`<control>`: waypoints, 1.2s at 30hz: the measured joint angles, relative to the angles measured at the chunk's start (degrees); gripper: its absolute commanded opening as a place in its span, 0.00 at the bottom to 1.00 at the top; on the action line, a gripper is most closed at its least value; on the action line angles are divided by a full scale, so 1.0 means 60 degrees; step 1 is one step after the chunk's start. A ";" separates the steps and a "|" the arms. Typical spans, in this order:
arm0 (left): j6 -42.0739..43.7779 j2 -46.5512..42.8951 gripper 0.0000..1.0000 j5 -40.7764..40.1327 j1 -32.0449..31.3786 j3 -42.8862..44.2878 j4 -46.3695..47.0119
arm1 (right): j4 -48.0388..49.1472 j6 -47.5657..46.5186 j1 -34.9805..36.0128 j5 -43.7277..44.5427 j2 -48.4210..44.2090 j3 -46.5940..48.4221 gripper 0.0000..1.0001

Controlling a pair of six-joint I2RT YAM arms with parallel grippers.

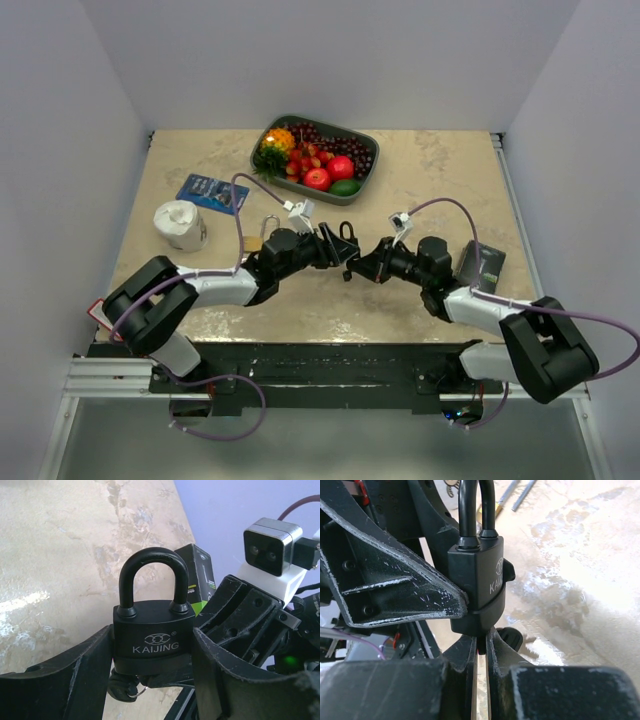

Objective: Unlock with the key

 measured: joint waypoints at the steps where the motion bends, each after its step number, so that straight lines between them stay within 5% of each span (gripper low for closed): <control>1: 0.0033 -0.0051 0.00 0.0047 0.0000 -0.0011 0.0022 | 0.0062 0.0026 -0.0029 -0.0076 -0.0047 -0.0022 0.00; 25: 0.0987 -0.1126 0.00 0.1228 0.0051 -0.0357 0.0721 | 0.2393 0.1020 -0.0532 -0.1920 -0.0237 -0.0393 0.00; 36: 0.1031 -0.1162 0.00 0.1348 0.0066 -0.0379 0.0576 | 0.1960 0.0754 -0.0550 -0.2033 -0.0408 -0.0393 0.01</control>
